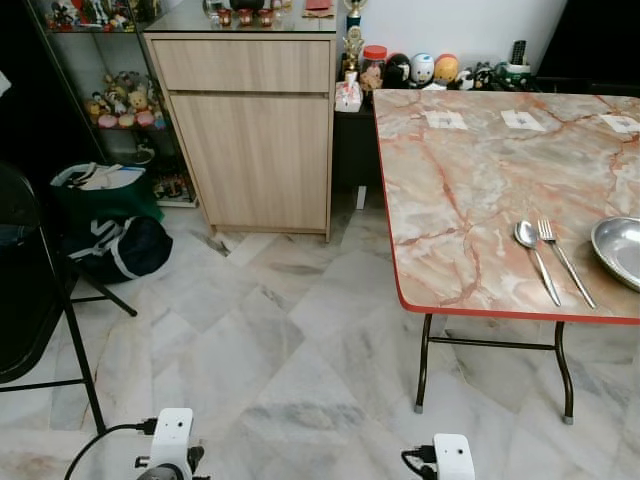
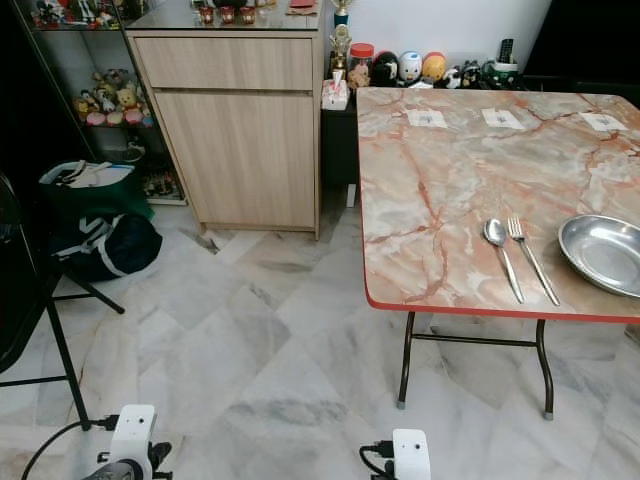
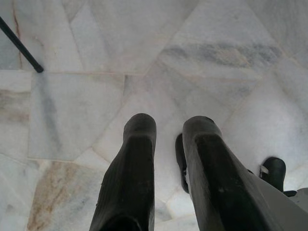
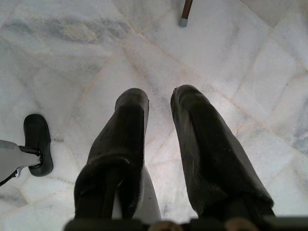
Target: Setting the table
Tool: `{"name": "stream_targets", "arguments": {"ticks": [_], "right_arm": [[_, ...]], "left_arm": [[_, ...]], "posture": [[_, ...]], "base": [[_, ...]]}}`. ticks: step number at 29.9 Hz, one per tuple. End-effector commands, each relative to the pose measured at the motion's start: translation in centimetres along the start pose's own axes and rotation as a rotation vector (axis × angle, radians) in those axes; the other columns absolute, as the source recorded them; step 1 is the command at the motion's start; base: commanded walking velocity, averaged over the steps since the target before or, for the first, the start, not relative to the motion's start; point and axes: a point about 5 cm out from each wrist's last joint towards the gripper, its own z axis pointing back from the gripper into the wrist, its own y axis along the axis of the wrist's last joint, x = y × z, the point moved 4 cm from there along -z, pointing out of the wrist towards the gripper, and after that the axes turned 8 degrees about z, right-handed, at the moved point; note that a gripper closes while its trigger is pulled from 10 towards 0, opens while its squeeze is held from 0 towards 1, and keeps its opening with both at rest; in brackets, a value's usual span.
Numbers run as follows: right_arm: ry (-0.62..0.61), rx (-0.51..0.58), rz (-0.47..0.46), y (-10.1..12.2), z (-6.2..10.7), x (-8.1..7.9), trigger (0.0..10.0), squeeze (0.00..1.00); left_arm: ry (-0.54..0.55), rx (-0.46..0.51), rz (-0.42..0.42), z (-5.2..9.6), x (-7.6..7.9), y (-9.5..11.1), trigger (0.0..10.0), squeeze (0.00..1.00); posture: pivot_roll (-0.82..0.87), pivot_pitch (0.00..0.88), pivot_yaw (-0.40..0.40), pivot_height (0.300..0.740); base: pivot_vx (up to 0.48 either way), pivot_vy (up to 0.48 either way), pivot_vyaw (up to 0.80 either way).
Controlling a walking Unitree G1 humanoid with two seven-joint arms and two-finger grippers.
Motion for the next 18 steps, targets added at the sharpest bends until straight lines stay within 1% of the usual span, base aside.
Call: {"name": "stream_targets", "arguments": {"ticks": [1,9,10,11,13,18], "right_arm": [[0.069,0.031,-0.122,3.21,-0.75,2.25,10.0,0.0],[0.069,0.031,-0.122,3.21,-0.75,2.25,10.0,0.0],[0.067,0.028,-0.109,3.19,-0.76,2.3,10.0,0.0],[0.064,0.036,-0.126,3.31,-0.76,2.27,10.0,0.0],[0.062,0.048,-0.158,3.47,-0.76,2.21,10.0,0.0],[0.063,0.048,-0.157,3.47,-0.76,2.2,10.0,0.0]], "left_arm": [[-0.022,-0.107,-0.01,0.63,-0.21,-3.22,10.0,0.0],[-0.022,-0.107,-0.01,0.63,-0.21,-3.22,10.0,0.0],[-0.023,-0.107,-0.009,0.63,-0.19,-3.22,10.0,0.0],[-0.026,-0.105,-0.012,0.61,-0.16,-3.15,10.0,0.0],[-0.03,-0.103,-0.02,0.59,-0.11,-3.04,10.0,0.0],[-0.03,-0.102,-0.02,0.58,-0.11,-3.02,10.0,0.0]], "posture": [[0.15,0.0,-0.092,0.74],[0.15,0.0,-0.092,0.74],[0.15,0.0,-0.092,0.74],[0.15,0.019,-0.085,0.74],[0.15,0.018,-0.085,0.74],[0.15,0.018,-0.085,0.74]], "base": [[0.0,0.0,0.0],[0.0,0.0,0.0],[0.0,0.0,0.0],[0.0,0.0,0.0],[0.0,0.0,0.0],[0.0,0.0,0.0]]}}
